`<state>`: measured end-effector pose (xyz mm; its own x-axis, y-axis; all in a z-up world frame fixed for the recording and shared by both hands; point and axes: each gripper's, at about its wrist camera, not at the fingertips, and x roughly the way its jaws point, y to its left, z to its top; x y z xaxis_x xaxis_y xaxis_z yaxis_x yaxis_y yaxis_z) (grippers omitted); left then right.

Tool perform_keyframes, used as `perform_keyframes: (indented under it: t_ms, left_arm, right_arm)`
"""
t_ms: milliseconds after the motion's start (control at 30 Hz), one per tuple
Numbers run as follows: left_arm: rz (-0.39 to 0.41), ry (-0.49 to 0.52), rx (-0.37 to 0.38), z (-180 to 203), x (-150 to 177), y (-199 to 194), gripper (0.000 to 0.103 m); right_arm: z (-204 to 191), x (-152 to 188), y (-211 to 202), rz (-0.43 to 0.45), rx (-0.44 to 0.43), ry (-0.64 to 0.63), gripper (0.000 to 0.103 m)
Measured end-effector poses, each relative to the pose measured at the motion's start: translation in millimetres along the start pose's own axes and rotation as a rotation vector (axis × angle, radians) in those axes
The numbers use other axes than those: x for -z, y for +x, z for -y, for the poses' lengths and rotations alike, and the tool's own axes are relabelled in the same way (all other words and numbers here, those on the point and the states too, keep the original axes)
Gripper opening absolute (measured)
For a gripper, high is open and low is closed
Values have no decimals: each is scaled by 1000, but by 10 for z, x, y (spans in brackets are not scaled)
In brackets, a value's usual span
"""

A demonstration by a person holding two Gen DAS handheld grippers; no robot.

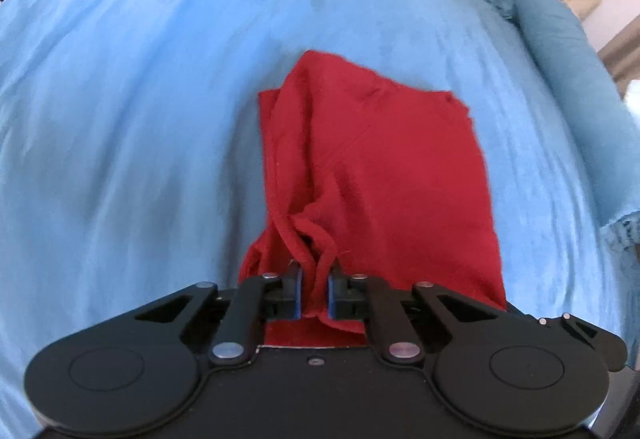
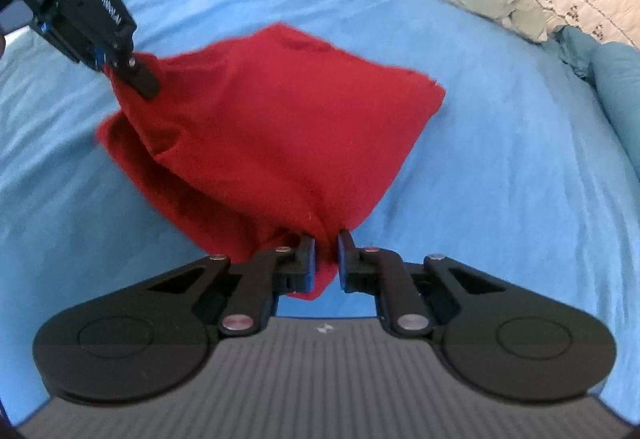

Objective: Fold small clothes

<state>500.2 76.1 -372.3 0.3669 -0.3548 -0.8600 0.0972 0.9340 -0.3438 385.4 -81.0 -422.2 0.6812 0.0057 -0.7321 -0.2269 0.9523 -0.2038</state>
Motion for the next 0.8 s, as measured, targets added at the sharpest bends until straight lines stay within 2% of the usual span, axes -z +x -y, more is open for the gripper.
perform_keyframes:
  t_ms: [167,367,533,667,800]
  left_arm:
    - [7,-7,29,-2,96,-148,12]
    - [-20,-56,0,-171,383,129,13]
    - [-5,55,-62,-112,457,293,16]
    - [14,187,-133,62,515,214,19]
    - [61,273,-185,239,528,-7,23]
  right_arm:
    - [152,-34,-251,47,-25,66,23]
    - [191,163,-136,-6,-60,28,22]
    - [106,308,17,-42,-84,-74,22]
    - [222,271,41,-59,-128,-26,23]
    - [297,169,-94,-61,-169,11,26]
